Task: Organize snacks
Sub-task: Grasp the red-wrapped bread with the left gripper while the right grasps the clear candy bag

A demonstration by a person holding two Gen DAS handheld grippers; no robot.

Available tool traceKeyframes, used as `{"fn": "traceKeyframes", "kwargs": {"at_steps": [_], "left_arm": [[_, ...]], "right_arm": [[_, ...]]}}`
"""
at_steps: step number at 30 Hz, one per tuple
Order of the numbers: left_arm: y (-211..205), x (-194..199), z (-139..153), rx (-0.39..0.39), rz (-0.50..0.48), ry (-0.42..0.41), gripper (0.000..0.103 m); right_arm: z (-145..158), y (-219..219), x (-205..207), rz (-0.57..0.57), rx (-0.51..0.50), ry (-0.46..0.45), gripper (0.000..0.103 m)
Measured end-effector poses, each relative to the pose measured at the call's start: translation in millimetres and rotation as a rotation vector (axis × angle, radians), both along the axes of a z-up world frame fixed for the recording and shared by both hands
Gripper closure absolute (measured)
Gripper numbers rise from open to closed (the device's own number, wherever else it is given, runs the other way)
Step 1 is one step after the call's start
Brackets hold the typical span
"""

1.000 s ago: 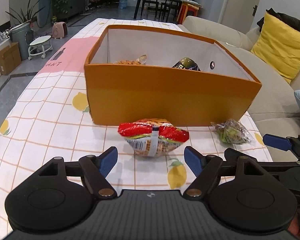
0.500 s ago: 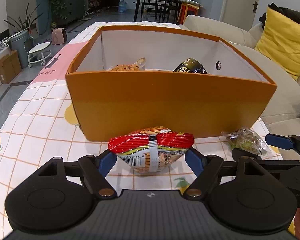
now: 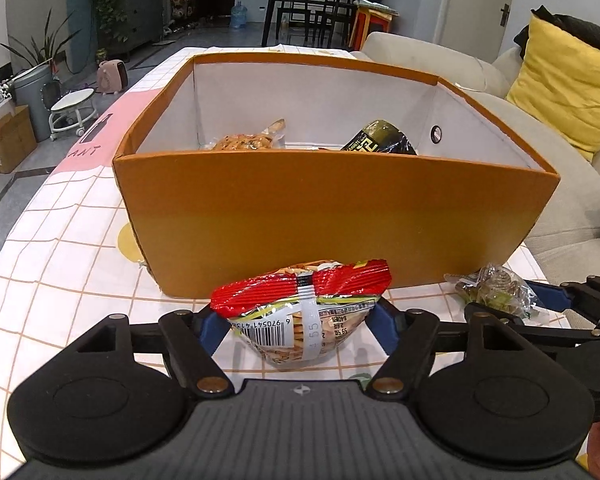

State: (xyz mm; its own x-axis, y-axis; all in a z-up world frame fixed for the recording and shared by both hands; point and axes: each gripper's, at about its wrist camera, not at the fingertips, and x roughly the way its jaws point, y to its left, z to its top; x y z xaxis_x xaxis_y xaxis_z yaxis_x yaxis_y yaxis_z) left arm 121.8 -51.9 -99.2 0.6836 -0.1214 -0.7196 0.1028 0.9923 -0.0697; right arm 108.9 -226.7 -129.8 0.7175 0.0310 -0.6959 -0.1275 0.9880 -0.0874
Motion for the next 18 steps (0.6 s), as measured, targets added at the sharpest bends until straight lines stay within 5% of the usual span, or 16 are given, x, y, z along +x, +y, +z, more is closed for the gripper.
{"fn": "traceKeyframes", "kwargs": {"at_steps": [10,18], "left_arm": [[2,-3,5,-0.006,-0.013,-0.005,0.049],[4,-11,12,-0.010,-0.025,-0.008,0.056]], "right_arm": [[-2,4,-1,0.009,-0.023,0.003,0.061],[2,5,-4,0.015,-0.023,0.013,0.065]]}}
